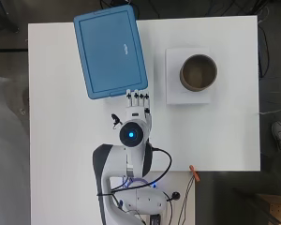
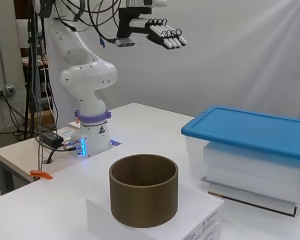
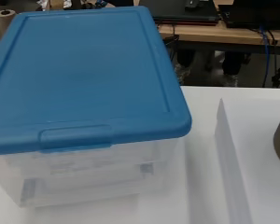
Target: Teleoperate dual arm-hand system to remove items from a box
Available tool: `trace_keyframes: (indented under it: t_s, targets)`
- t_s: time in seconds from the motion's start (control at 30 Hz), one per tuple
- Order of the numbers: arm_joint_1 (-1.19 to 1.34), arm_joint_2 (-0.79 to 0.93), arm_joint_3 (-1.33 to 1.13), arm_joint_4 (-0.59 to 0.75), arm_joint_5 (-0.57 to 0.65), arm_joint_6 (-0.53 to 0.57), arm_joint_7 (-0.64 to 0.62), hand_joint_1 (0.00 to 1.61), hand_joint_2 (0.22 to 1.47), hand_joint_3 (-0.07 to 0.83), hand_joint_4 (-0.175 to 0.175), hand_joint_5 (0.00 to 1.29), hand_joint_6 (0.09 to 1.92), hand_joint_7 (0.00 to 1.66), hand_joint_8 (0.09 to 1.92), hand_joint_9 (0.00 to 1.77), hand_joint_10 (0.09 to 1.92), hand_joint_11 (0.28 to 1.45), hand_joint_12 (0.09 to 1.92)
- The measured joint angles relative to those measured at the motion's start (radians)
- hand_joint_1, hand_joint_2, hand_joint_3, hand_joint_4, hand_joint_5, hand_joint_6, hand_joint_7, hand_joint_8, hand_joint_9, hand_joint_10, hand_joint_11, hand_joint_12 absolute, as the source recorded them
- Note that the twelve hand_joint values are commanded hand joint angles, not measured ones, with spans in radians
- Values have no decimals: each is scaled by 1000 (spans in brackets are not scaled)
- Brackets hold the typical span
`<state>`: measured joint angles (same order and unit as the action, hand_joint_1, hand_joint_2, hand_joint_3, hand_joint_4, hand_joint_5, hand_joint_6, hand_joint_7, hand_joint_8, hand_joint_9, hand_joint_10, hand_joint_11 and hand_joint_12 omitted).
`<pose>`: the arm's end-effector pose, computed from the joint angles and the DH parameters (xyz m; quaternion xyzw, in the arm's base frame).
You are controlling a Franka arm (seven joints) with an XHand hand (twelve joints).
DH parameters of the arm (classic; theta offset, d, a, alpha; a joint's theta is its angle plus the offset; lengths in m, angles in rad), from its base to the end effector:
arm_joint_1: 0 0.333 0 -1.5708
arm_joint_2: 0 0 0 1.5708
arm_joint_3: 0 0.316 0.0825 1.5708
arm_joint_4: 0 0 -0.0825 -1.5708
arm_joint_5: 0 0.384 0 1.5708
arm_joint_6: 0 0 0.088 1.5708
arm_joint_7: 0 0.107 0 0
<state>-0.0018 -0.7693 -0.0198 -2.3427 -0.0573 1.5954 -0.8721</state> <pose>0.3138 -0.0146 0.5939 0.9094 0.4153 0.0005 0.0244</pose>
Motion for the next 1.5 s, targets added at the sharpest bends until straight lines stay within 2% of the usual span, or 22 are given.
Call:
trace_keyframes:
  t_s: [0.1, 0.27, 0.47, 0.57, 0.63, 0.73, 0.93, 1.1, 1.5]
  targets:
    - [-13, 16, -14, 12, -81, 32, 26, 180, 866, -12, 78, 333, 87, 418, 87, 439, 87, 462, 87]
    - [-19, 68, 9, 30, -120, 50, 21, 136, 805, -27, 84, 298, 87, 386, 87, 422, 87, 456, 87]
    - [-28, 261, 204, 70, -376, 35, 43, 94, 777, -20, 104, 260, 87, 359, 87, 400, 87, 424, 87]
    - [-28, 340, 241, 47, -481, 103, 75, 117, 802, -4, 101, 270, 87, 352, 87, 395, 87, 393, 87]
    - [-25, 355, 246, 10, -540, 161, 109, 74, 831, 8, 94, 265, 87, 332, 87, 384, 87, 380, 87]
    - [-12, 340, 249, -83, -622, 260, 180, 35, 852, 12, 68, 231, 87, 279, 87, 348, 87, 359, 87]
    - [17, 276, 253, -241, -652, 427, 303, 24, 876, 14, 41, 203, 87, 255, 87, 327, 87, 348, 87]
    - [7, 337, 241, -230, -700, 441, 347, 69, 858, 1, 37, 211, 87, 288, 87, 337, 87, 343, 87]
    - [-2, 569, 253, -129, -799, 425, 446, 40, 849, -2, 44, 222, 87, 320, 87, 356, 87, 341, 87]
